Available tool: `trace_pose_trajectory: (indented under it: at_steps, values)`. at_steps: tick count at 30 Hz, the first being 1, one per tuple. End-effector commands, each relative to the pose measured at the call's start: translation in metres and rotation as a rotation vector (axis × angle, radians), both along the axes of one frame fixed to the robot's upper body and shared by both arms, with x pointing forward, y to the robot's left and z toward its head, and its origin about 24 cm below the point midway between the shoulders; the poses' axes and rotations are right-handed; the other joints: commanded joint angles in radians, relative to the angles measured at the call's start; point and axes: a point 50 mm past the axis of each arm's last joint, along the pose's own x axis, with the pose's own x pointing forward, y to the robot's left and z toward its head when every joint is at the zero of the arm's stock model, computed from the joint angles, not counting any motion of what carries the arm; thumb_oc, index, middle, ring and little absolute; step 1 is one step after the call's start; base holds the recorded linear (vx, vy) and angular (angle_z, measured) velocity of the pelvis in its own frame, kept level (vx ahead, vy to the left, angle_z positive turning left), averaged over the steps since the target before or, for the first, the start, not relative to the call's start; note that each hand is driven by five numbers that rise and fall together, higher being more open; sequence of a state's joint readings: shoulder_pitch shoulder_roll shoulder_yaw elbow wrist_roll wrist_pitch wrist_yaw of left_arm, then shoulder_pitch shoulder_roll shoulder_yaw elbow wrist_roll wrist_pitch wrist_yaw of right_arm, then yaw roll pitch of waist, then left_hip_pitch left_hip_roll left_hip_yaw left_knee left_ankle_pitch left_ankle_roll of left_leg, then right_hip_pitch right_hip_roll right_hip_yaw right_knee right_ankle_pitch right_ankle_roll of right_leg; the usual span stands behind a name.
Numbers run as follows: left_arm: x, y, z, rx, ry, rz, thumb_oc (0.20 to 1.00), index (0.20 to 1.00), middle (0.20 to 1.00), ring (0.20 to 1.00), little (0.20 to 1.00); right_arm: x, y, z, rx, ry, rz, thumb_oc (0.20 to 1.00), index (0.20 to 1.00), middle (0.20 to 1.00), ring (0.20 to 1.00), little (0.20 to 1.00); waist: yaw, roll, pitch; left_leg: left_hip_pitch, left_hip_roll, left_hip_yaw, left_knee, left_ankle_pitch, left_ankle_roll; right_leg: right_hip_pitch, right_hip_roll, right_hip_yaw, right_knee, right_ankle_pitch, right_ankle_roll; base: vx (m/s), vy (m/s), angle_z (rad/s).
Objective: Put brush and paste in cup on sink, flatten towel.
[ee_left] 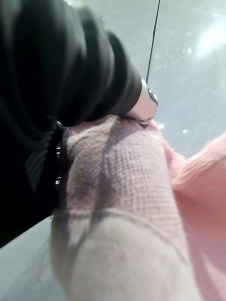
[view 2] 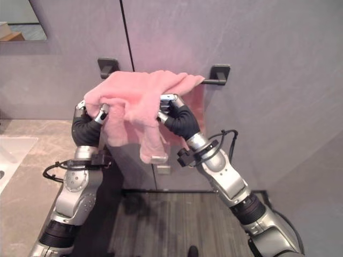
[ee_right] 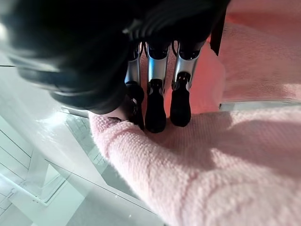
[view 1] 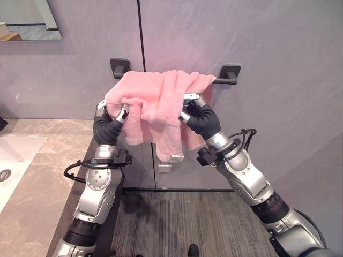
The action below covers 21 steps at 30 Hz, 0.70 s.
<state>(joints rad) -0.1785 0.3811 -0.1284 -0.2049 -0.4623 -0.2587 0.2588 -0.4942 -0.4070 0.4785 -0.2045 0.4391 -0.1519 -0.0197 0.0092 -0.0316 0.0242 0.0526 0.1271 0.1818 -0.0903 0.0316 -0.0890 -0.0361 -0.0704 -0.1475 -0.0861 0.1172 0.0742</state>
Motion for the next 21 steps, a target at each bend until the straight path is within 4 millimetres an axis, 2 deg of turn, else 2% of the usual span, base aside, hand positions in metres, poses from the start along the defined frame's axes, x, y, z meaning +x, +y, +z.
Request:
trace_pose_trajectory:
  at_steps: [1, 2, 4, 6, 8, 9, 10, 11, 13, 17, 21]
  values:
    - [-0.002, 0.003, 0.013, 0.016, -0.091, -0.005, 0.200, 0.200, 0.200, 0.200, 0.200, -0.009, -0.008, 0.028, 0.154, -0.117, 0.026, 0.200, 0.200, 0.200, 0.200, 0.200, 0.017, -0.053, -0.030, 0.016, -0.015, -0.018, 0.003, -0.017, 0.018, 0.064, -0.093, 0.039, -0.001, -0.016, 0.102, 0.00, 0.000, 0.00]
    - [-0.001, 0.002, 0.006, 0.017, -0.060, -0.004, 0.200, 0.200, 0.200, 0.200, 0.200, -0.008, -0.010, 0.021, 0.144, -0.085, 0.014, 0.200, 0.200, 0.200, 0.200, 0.200, 0.018, -0.055, -0.029, 0.015, -0.015, -0.017, 0.003, -0.017, 0.018, 0.063, -0.093, 0.039, -0.001, -0.016, 0.102, 0.00, 0.000, 0.00]
    - [0.004, 0.001, -0.023, 0.036, 0.077, -0.007, 0.200, 0.200, 0.200, 0.200, 0.200, 0.006, -0.019, -0.016, 0.102, 0.082, -0.058, 0.200, 0.200, 0.200, 0.200, 0.200, 0.017, -0.058, -0.021, 0.010, -0.015, -0.018, 0.003, -0.015, 0.020, 0.056, -0.093, 0.038, -0.001, -0.012, 0.103, 0.00, 0.000, 0.00]
    - [0.011, -0.001, -0.066, 0.057, 0.269, -0.020, 0.200, 0.200, 0.200, 0.200, 0.200, 0.019, -0.034, -0.058, -0.075, 0.191, -0.215, 0.200, 0.200, 0.200, 0.200, 0.200, 0.015, -0.058, -0.018, 0.014, -0.015, -0.021, 0.003, -0.016, 0.022, 0.061, -0.093, 0.036, -0.001, -0.015, 0.102, 0.00, 0.000, 0.00]
    - [0.014, -0.005, -0.109, 0.102, 0.461, -0.015, 0.200, 0.200, 0.200, 0.200, 0.200, 0.029, -0.052, -0.106, -0.152, 0.376, -0.343, 0.200, 0.200, 0.200, 0.200, 0.200, 0.014, -0.058, -0.020, 0.016, -0.016, -0.027, 0.003, -0.015, 0.022, 0.069, -0.092, 0.030, -0.001, -0.015, 0.097, 0.00, 0.000, 0.00]
    - [0.014, -0.007, -0.123, 0.119, 0.527, -0.024, 0.200, 0.200, 0.200, 0.200, 0.200, 0.031, -0.058, -0.120, -0.180, 0.428, -0.380, 0.200, 0.200, 0.200, 0.200, 0.200, 0.011, -0.058, -0.025, 0.014, -0.016, -0.027, 0.003, -0.013, 0.022, 0.069, -0.092, 0.029, -0.001, -0.014, 0.095, 0.00, 0.000, 0.00]
    - [0.018, -0.006, -0.128, 0.173, 0.555, 0.000, 0.200, 0.200, 0.200, 0.200, 0.200, 0.033, -0.064, -0.129, -0.219, 0.447, -0.436, 0.200, 0.200, 0.200, 0.200, 0.200, 0.009, -0.055, -0.026, 0.016, -0.015, -0.029, 0.003, -0.013, 0.021, 0.075, -0.091, 0.026, -0.001, -0.013, 0.093, 0.00, 0.000, 0.00]
    - [0.022, -0.008, -0.119, 0.239, 0.508, 0.006, 0.200, 0.200, 0.200, 0.200, 0.200, 0.034, -0.071, -0.129, -0.214, 0.445, -0.472, 0.200, 0.200, 0.200, 0.200, 0.200, 0.005, -0.052, -0.026, 0.019, -0.013, -0.031, 0.003, -0.014, 0.020, 0.079, -0.089, 0.023, 0.000, -0.015, 0.091, 0.00, 0.000, 0.00]
    - [0.021, -0.006, -0.111, 0.196, 0.474, -0.005, 0.200, 0.200, 0.200, 0.200, 0.200, 0.031, -0.074, -0.117, -0.125, 0.428, -0.450, 0.200, 0.200, 0.200, 0.200, 0.200, 0.002, -0.050, -0.026, 0.023, -0.013, -0.034, 0.003, -0.015, 0.022, 0.081, -0.088, 0.024, 0.007, -0.021, 0.090, 0.03, 0.008, 0.00]
    - [0.019, -0.001, -0.081, 0.121, 0.340, 0.006, 0.200, 0.200, 0.200, 0.200, 0.200, 0.024, -0.075, -0.085, -0.007, 0.312, -0.408, 0.200, 0.200, 0.200, 0.200, 0.200, -0.001, -0.046, -0.031, 0.036, -0.013, -0.034, 0.003, -0.020, 0.024, 0.090, -0.086, 0.021, 0.013, -0.030, 0.088, 0.05, 0.002, 0.01]
    - [0.017, 0.002, -0.075, 0.118, 0.309, 0.026, 0.200, 0.200, 0.200, 0.200, 0.200, 0.024, -0.075, -0.090, -0.003, 0.325, -0.412, 0.200, 0.200, 0.200, 0.200, 0.200, 0.000, -0.043, -0.034, 0.043, -0.012, -0.034, 0.003, -0.022, 0.024, 0.095, -0.086, 0.020, 0.013, -0.034, 0.087, 0.01, -0.002, 0.00]
